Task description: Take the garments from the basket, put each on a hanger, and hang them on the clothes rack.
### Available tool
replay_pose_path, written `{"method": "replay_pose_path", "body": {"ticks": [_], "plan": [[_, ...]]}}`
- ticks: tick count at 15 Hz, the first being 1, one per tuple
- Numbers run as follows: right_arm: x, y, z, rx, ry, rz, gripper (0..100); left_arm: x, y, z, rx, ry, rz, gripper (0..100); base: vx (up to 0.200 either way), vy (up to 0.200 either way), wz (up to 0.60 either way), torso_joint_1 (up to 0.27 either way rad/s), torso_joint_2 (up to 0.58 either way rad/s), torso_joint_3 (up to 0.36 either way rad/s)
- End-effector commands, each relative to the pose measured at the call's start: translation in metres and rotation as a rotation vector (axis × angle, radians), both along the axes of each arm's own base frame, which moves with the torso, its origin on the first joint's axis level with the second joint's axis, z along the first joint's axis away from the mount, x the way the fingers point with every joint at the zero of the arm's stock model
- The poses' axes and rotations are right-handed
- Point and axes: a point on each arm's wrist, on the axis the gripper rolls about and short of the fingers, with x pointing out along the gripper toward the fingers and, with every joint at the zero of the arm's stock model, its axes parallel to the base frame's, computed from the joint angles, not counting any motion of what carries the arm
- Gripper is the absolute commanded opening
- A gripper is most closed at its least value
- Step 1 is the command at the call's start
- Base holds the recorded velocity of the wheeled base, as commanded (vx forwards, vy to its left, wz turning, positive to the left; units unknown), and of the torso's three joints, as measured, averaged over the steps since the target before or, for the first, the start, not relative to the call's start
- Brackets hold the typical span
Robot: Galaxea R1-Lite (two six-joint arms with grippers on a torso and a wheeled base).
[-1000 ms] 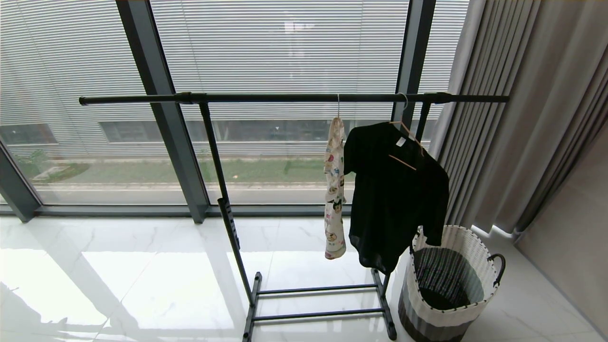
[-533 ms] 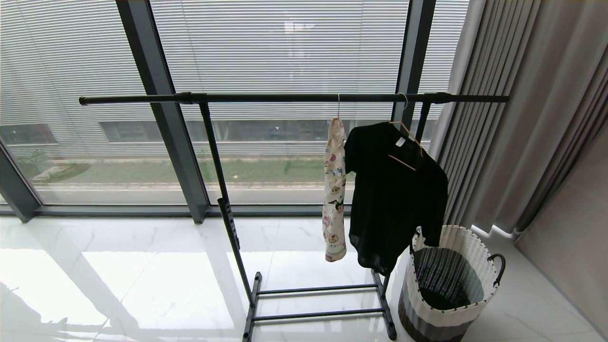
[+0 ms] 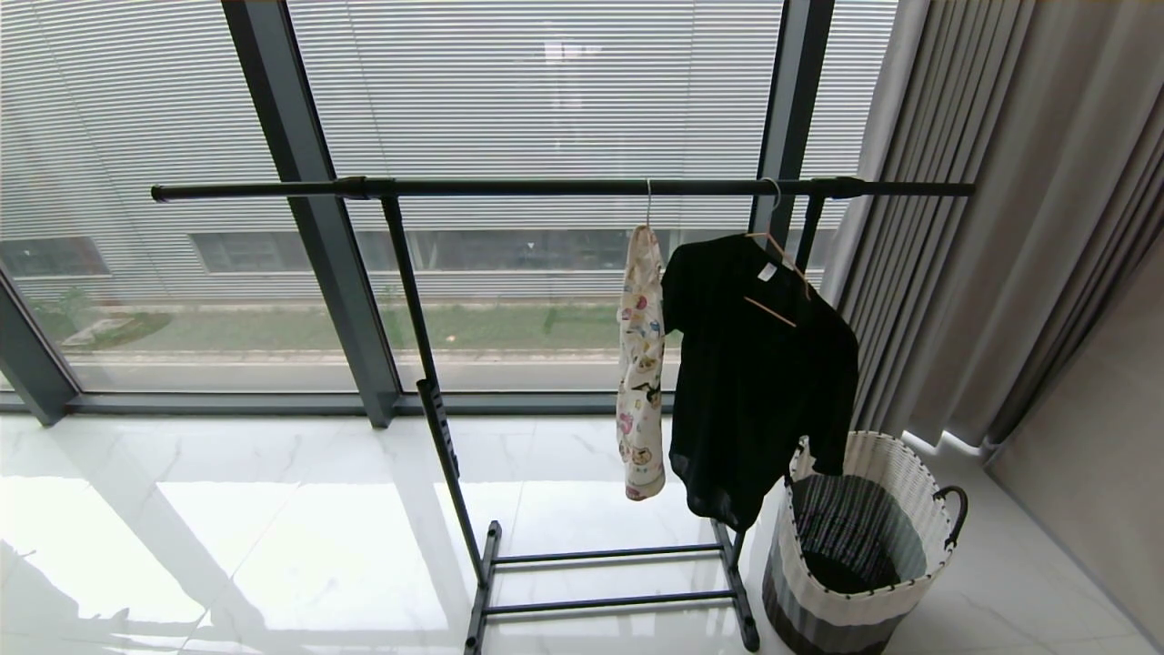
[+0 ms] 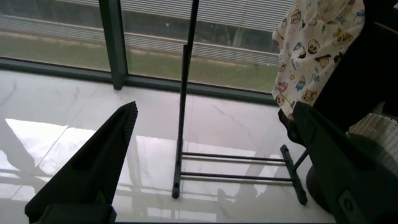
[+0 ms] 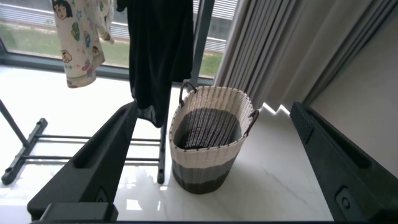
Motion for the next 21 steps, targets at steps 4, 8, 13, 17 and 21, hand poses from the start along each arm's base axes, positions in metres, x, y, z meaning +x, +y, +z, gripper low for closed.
{"method": "replay_pose_path", "body": {"ticks": [4,8,13,17,21], "plan": [[-0.0001,0.0000,0.0000,0.000,-0.001,0.000,100,-0.0012,0.0000,-0.0006,-0.007,-0.015,0.001,100,0.000,0.000,0.00,0.000,0.00,0.000],[0.0000,0.0000,0.0000,0.002,0.000,0.000,100,-0.0012,0.0000,-0.0008,-0.007,-0.013,0.001,100,0.000,0.000,0.00,0.000,0.00,0.000],[0.0000,0.0000,0.0000,0.002,0.000,0.002,100,-0.0012,0.0000,-0.0006,-0.007,-0.015,0.001,100,0.000,0.000,0.00,0.000,0.00,0.000],[0.0000,0.0000,0.0000,0.002,0.000,-0.001,100,-0.0012,0.0000,-0.0006,-0.007,-0.015,0.001,100,0.000,0.000,0.00,0.000,0.00,0.000],[0.0000,0.0000,0.0000,0.002,0.000,0.000,100,-0.0012,0.0000,-0.0008,-0.007,-0.013,0.001,100,0.000,0.000,0.00,0.000,0.00,0.000]]}}
